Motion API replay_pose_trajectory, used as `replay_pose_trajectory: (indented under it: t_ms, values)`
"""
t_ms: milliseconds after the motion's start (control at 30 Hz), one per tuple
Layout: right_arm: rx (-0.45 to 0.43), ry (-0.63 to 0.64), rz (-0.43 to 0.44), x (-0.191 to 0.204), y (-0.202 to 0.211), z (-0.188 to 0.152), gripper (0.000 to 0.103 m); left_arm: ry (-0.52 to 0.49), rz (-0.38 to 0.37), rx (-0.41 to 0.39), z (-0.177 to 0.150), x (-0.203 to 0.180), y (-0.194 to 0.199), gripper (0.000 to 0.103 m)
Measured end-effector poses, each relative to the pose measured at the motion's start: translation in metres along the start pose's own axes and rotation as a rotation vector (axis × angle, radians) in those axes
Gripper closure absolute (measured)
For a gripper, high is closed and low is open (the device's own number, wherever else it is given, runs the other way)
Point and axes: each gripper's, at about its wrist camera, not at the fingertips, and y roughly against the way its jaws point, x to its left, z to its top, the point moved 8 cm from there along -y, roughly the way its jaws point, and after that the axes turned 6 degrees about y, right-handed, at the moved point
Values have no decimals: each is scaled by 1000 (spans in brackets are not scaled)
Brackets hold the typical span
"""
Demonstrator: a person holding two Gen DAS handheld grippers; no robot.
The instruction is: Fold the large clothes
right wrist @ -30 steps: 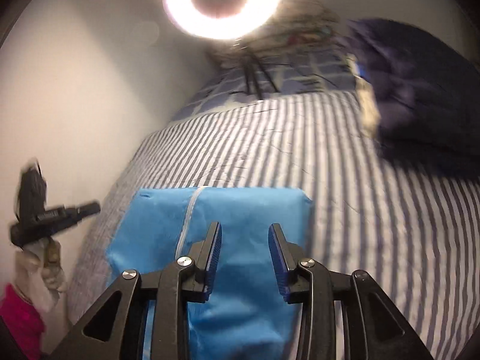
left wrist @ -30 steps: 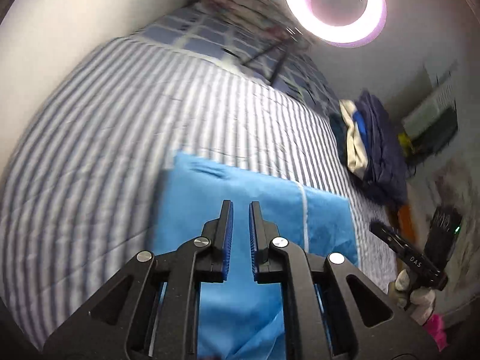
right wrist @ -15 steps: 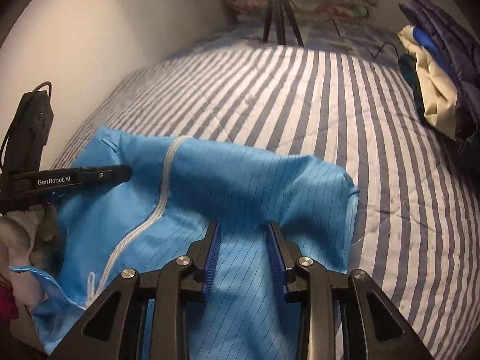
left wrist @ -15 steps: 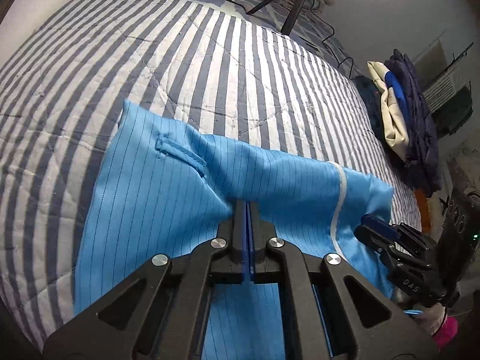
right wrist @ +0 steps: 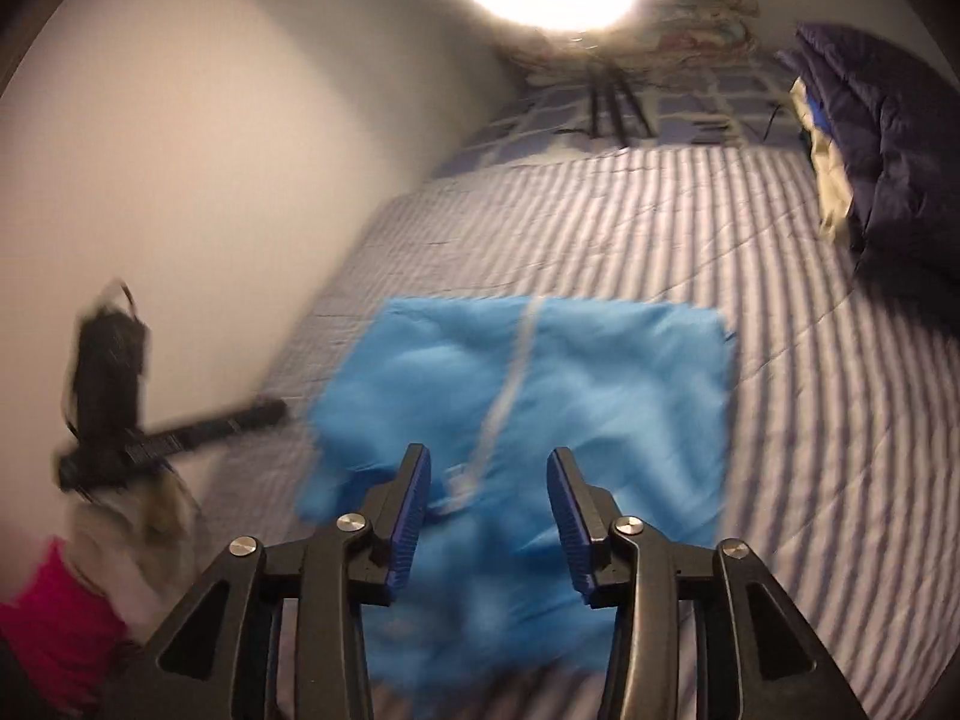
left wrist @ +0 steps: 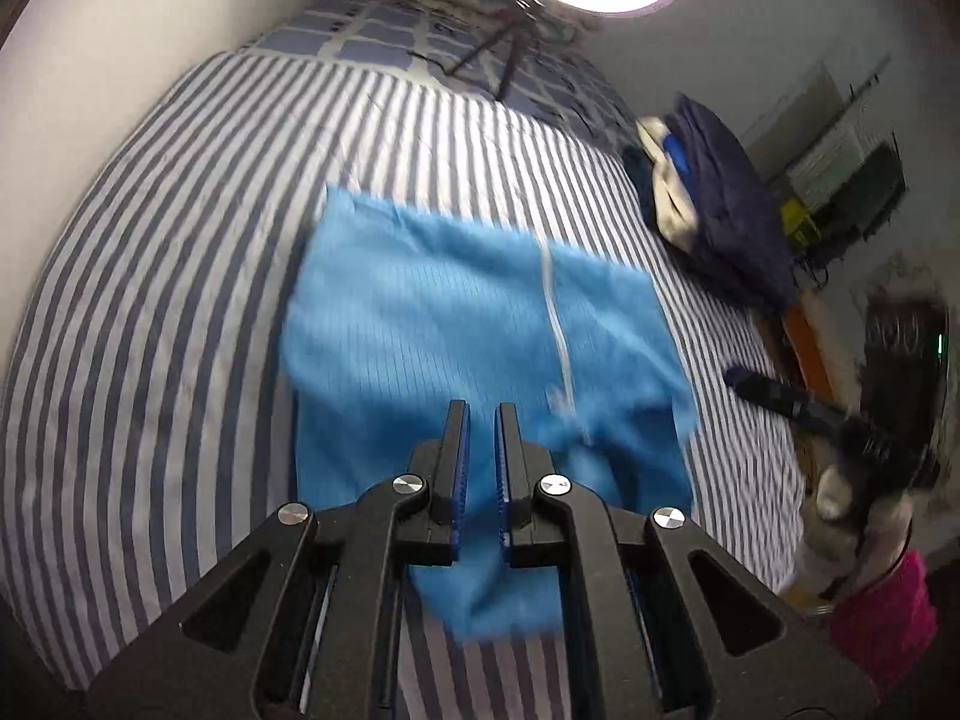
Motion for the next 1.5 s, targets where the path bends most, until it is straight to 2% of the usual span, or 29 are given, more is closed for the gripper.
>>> replay_pose_trajectory:
  t_ms: [100, 200, 233, 267, 333, 433, 533, 700, 900, 1033, 1133, 1200, 1333, 1433, 1500]
  values:
    - [36, -37, 69, 23, -2, -20, 56, -69, 23, 24, -34, -14, 2, 98]
    - [77, -19, 46, 35, -13, -34, 53, -126, 58, 39, -57, -22, -3, 97]
    - [91, -27, 47, 39, -19, -38, 53, -138, 67, 41, -61, -22, -6, 91]
    - [98, -37, 52, 39, -25, -38, 53, -156, 83, 46, -66, -22, -11, 81]
    - [108, -69, 73, 39, -39, -37, 53, -165, 113, 55, -70, -19, -20, 75]
    - [115, -68, 72, 46, -54, -34, 57, -152, 114, 70, -71, -15, -31, 75]
    - [131, -70, 82, 52, -77, -28, 67, -168, 107, 72, -70, -19, -37, 75]
    - [125, -120, 86, 45, -110, -13, 67, -199, 133, 85, -72, -18, -49, 75]
    - [188, -136, -31, 13, -143, -16, 69, -217, 197, 94, -74, 1, -60, 75]
    - [145, -213, 38, 10, -123, -8, 65, -226, 190, 70, -71, 2, -58, 75]
    - [145, -220, 101, 18, -107, -8, 62, -252, 198, 68, -74, 1, -61, 76]
    - [167, -209, 117, 23, -102, -14, 62, -264, 183, 85, -75, -2, -66, 90]
    - [168, -206, 56, 11, -91, -14, 63, -252, 179, 86, -72, -9, -64, 91]
    - [86, -225, 51, -6, -60, 3, 63, -208, 107, 51, -65, -24, -49, 91]
    - [54, -196, -3, -19, -43, 8, 62, -201, 63, 56, -66, -36, -46, 91]
